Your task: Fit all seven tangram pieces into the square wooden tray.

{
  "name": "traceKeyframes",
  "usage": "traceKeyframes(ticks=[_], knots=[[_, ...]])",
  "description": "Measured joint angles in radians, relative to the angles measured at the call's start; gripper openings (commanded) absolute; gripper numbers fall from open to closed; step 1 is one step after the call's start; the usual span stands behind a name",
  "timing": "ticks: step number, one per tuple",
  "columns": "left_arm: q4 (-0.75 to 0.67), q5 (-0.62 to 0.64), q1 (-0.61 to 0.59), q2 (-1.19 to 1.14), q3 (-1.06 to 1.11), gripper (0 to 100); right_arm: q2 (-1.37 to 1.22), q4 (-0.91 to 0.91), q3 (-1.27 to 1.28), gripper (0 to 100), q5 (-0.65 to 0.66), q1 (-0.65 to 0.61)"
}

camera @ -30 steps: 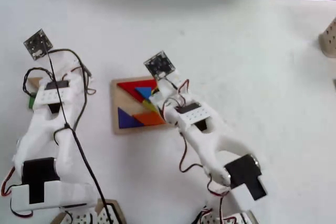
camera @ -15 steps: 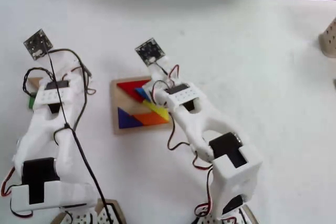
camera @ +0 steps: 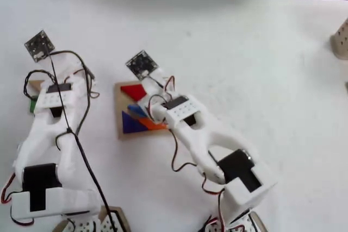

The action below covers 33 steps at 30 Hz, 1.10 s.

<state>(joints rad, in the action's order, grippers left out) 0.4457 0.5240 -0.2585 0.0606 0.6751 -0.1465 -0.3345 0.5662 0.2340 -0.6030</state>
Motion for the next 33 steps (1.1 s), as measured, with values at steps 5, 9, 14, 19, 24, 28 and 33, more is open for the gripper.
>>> traceKeyframes(ticks=[5,9,14,19,24,28,33], knots=[[0.000,0.000,0.000,0.000,0.000,2,0.025,0.000,0.015,1.8,0.000,-0.005],[0.000,0.000,0.000,0.000,0.000,2,0.025,0.000,0.015,1.8,0.000,-0.009],[0.000,0.000,0.000,0.000,0.000,2,0.055,-0.025,0.046,1.8,0.000,-0.011],[0.000,0.000,0.000,0.000,0.000,2,0.206,-0.138,0.141,1.8,0.000,-0.100],[0.000,0.000,0.000,0.000,0.000,2,0.316,-0.114,0.238,1.8,0.000,-0.166],[0.000,0.000,0.000,0.000,0.000,2,0.279,-0.048,0.247,1.8,0.000,-0.164],[0.000,0.000,0.000,0.000,0.000,2,0.213,0.023,0.247,1.8,0.000,-0.170]])
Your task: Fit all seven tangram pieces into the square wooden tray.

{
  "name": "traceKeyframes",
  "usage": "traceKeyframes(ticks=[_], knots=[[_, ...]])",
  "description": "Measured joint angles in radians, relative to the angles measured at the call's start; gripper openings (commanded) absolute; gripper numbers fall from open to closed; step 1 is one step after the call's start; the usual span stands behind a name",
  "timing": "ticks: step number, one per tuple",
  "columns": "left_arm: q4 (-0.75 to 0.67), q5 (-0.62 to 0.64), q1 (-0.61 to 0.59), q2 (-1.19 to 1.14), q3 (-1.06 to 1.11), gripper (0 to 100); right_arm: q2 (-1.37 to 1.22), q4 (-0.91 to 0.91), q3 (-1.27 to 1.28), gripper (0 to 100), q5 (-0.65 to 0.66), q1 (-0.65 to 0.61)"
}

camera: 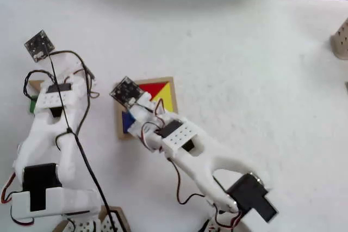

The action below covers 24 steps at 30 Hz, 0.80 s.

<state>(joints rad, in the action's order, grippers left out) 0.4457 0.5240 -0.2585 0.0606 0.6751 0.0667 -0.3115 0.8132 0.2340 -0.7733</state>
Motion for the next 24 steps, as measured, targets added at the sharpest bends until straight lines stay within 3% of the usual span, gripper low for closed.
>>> traceKeyframes(ticks=[15,24], knots=[[0.000,0.000,0.000,0.000,0.000,2,-0.003,0.041,0.000,1.8,0.000,0.066],[0.000,0.000,0.000,0.000,0.000,2,-0.002,-0.057,0.000,1.8,0.002,-0.083]])
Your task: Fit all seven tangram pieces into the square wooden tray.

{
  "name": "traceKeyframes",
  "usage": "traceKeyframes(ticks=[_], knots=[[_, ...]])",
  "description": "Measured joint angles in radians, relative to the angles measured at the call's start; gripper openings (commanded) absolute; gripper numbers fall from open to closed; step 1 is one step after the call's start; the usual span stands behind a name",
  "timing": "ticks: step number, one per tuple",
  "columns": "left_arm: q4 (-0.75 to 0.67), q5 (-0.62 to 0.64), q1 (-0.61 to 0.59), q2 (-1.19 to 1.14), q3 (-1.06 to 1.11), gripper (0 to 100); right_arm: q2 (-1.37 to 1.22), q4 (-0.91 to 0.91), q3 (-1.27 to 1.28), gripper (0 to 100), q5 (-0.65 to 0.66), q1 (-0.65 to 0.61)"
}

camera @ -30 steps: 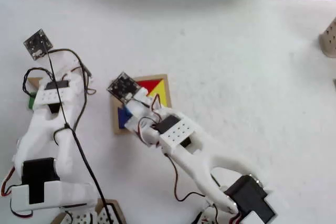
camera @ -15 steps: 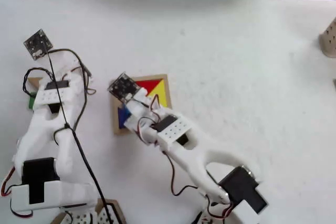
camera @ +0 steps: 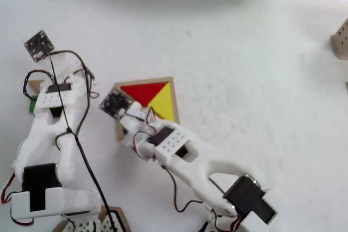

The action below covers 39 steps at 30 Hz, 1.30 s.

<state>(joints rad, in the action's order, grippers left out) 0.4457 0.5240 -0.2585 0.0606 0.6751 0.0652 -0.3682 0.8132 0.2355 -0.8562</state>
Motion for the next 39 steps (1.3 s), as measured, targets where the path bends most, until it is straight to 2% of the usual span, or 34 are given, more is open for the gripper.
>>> traceKeyframes(ticks=[8,14,27,39], knots=[[0.000,0.000,0.000,0.000,0.000,2,-0.153,0.015,-0.129,1.8,-0.002,0.049],[0.000,0.000,0.000,0.000,0.000,2,-0.164,0.015,-0.158,1.8,-0.002,0.120],[0.000,0.000,0.000,0.000,0.000,2,-0.164,0.025,-0.158,1.8,-0.002,0.144],[0.000,0.000,0.000,0.000,0.000,2,-0.227,0.083,-0.236,1.8,-0.002,0.250]])
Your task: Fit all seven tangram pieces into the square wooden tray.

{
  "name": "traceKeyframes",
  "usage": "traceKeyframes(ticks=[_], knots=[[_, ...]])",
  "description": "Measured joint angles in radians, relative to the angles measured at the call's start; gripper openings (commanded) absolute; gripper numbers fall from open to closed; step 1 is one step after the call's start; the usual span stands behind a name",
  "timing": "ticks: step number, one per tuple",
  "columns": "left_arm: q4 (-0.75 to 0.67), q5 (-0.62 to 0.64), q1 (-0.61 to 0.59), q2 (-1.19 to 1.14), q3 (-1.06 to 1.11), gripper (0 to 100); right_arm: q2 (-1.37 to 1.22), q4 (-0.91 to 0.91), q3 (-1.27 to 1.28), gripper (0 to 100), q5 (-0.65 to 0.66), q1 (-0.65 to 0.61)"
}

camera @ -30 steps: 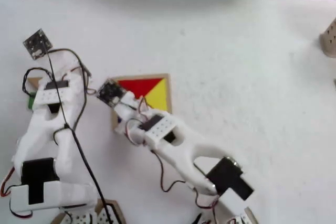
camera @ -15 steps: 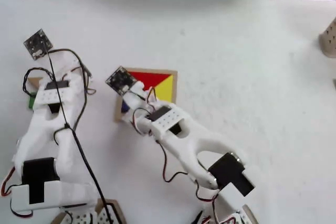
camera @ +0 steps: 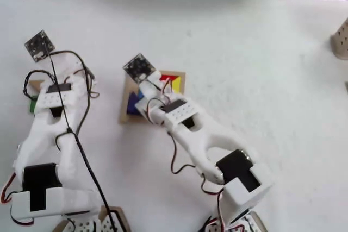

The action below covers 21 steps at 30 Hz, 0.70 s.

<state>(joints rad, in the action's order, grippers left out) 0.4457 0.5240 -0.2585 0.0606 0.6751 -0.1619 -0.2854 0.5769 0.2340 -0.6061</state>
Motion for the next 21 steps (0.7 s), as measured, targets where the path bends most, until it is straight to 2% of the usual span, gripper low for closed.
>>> traceKeyframes(ticks=[7,21], knots=[[0.000,0.000,0.000,0.000,0.000,2,-0.006,0.000,-0.021,1.8,0.000,0.034],[0.000,-0.051,0.000,0.000,0.000,2,-0.043,0.000,-0.061,1.8,0.000,0.020]])
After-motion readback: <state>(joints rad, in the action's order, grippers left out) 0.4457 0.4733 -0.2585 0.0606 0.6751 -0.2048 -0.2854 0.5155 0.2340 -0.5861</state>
